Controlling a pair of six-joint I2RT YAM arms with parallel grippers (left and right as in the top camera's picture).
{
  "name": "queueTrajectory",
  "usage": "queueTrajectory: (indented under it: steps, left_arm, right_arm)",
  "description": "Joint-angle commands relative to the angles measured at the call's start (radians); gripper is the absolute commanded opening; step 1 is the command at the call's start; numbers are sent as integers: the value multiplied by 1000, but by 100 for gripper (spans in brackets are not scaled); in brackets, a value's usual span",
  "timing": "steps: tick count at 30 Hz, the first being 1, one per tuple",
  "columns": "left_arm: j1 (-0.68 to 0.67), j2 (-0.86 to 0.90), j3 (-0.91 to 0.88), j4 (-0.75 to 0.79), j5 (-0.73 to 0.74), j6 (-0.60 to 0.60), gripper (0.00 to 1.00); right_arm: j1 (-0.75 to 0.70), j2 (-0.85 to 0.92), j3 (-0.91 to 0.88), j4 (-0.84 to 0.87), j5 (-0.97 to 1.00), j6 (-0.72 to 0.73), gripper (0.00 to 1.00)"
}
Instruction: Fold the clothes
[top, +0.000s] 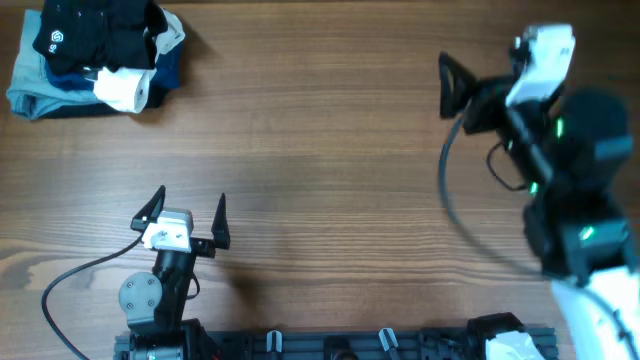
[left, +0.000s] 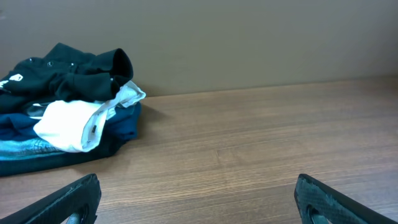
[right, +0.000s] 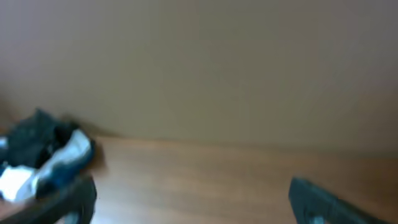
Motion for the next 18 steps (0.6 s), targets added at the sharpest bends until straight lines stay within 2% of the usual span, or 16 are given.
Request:
queueTrajectory:
  steps: [1, 5, 7, 9, 13, 18]
  left_arm:
    - [8, -9, -7, 0, -6, -10, 100]
    - [8, -9, -7, 0, -6, -10, 100]
    - [8, -9, -7, 0, -6, -10, 100]
    - [8, -9, -7, 0, -6, -10, 100]
    - [8, -9, -7, 0, -6, -10, 100]
    - [8, -9, -7, 0, -6, -10, 100]
  right_arm:
    - [2, -136, -313, 221, -138, -119, 100]
    - [2, -332, -660, 476, -152, -160, 100]
    - [2, -405, -752, 532, -152, -179, 100]
    - [2, -568, -898, 568, -142, -203, 100]
    - [0, -697, -986, 570, -116, -205, 100]
    - [-16, -772, -1048, 568, -115, -195, 100]
